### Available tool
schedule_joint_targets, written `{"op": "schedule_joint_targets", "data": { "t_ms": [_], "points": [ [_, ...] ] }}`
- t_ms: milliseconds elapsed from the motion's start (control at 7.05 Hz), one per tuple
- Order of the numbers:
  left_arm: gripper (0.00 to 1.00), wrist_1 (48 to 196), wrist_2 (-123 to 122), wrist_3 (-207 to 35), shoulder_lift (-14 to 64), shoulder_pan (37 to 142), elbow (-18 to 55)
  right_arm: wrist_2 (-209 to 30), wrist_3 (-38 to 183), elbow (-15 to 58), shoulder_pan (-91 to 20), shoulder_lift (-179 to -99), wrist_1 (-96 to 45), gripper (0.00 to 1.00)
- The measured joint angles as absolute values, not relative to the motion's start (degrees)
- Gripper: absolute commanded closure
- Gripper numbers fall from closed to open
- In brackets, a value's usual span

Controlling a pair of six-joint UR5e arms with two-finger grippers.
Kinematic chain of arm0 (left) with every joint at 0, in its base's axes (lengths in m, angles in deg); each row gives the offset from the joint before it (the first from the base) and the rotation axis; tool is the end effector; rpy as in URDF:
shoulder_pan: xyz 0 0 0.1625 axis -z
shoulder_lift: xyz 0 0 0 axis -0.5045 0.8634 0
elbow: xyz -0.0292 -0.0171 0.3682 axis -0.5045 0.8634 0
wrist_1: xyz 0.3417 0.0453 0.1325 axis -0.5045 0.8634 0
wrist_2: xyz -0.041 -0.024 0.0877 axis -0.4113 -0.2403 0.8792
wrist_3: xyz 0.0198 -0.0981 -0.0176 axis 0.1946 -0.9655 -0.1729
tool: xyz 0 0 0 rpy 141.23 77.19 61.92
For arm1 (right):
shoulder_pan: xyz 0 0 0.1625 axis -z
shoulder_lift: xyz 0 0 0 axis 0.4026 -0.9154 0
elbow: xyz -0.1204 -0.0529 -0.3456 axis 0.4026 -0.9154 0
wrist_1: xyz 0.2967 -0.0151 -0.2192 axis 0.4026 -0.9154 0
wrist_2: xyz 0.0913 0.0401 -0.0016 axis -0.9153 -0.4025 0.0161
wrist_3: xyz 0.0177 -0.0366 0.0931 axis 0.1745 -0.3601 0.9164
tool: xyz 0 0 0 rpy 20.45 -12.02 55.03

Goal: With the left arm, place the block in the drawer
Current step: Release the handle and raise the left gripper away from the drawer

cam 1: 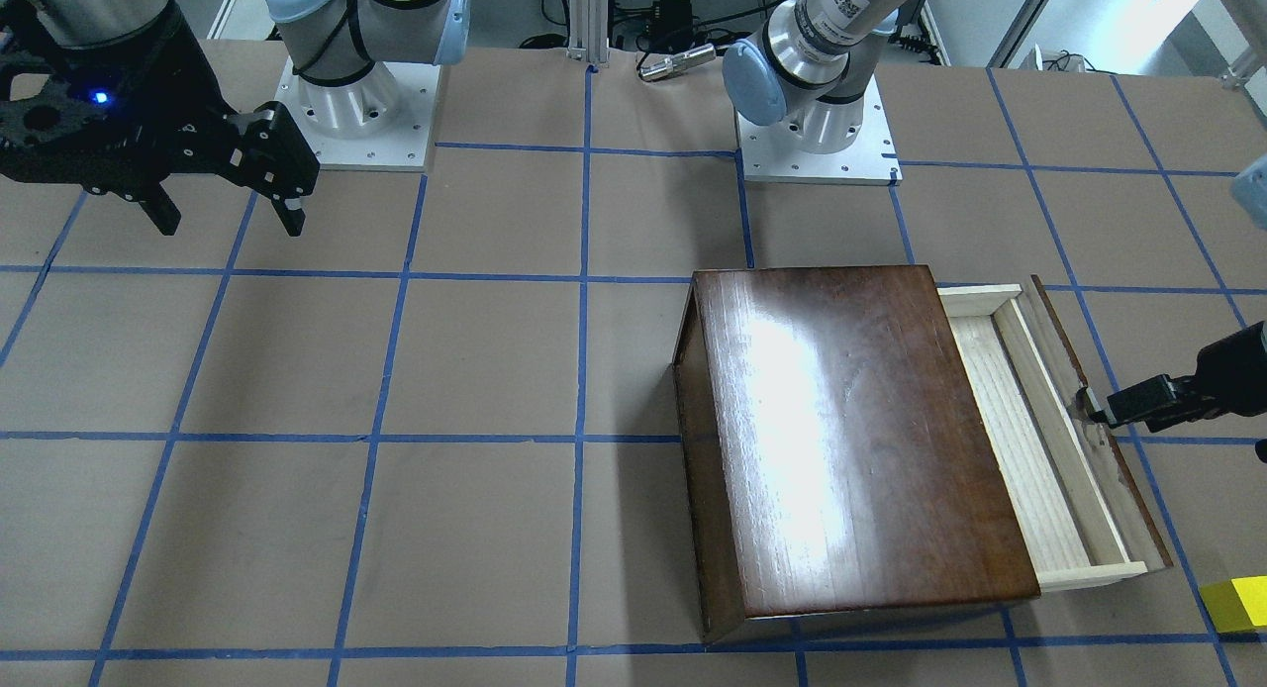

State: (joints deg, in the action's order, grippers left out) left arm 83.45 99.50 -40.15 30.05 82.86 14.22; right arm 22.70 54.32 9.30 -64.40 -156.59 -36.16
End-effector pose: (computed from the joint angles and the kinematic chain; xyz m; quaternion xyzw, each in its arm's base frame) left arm 0.2166 -0.5364 0.2569 0.0625 -0.9895 -0.0088 0.1298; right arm 0.1196 -0.4698 0.4792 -0.0017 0.9992 -0.0384 0.0063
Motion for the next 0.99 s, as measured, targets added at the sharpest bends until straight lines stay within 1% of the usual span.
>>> {"op": "schedule_joint_targets", "data": {
  "t_ms": [709,993],
  "points": [
    [0.0,85.73,99.14,-40.79,28.63,82.93,13.4,22.72,54.33,9.3,-64.39,-156.56,-36.16,0.0],
    [0.0,92.52,99.97,-40.53,27.91,82.98,7.66,22.71,54.32,9.3,-64.41,-156.55,-36.16,0.0]
  ]
}}
